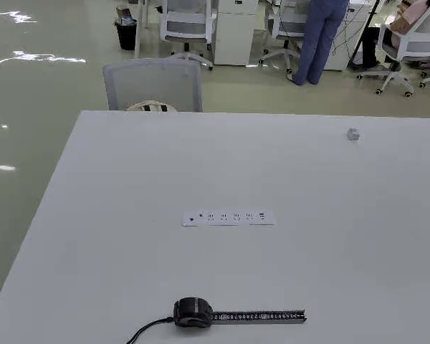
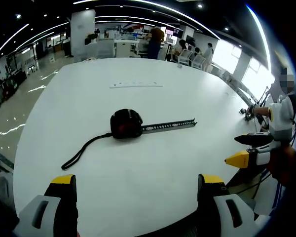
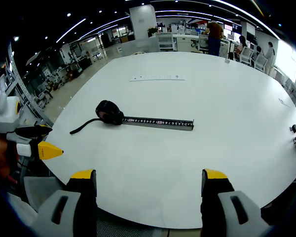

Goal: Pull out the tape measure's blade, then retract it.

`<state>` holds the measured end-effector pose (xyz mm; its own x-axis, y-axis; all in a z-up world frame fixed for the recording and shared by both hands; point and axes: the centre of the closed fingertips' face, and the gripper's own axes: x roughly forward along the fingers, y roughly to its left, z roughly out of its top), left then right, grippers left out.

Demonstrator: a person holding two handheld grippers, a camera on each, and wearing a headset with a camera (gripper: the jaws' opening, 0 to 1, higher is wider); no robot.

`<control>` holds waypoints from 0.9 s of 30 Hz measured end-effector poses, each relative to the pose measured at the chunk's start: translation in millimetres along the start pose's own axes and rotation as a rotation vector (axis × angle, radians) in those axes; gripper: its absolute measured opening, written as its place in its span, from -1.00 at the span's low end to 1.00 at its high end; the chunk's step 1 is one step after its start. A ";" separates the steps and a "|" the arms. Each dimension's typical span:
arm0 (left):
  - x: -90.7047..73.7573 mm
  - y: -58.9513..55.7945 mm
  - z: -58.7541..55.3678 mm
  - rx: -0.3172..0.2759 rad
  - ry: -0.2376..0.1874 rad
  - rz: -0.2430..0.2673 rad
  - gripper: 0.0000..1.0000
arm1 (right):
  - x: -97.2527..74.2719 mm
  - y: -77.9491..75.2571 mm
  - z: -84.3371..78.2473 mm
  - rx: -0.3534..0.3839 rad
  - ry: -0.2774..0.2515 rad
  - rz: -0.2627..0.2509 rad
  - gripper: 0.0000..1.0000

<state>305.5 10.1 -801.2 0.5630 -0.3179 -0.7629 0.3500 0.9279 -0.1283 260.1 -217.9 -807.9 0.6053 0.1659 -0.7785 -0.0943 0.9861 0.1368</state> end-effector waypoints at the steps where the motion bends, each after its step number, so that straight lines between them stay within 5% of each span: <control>1: 0.0 -0.5 1.7 -0.002 -0.004 0.000 0.99 | 0.6 -0.5 0.2 -0.002 0.001 0.001 0.79; 27: 28.6 -2.9 18.4 -0.039 -0.007 0.015 0.89 | 26.9 -14.8 7.4 -0.085 0.045 0.021 0.62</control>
<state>334.4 -5.2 -811.0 0.5736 -0.3047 -0.7604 0.3117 0.9396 -0.1414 283.6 -228.1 -826.3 0.5664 0.1851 -0.8031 -0.1746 0.9793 0.1026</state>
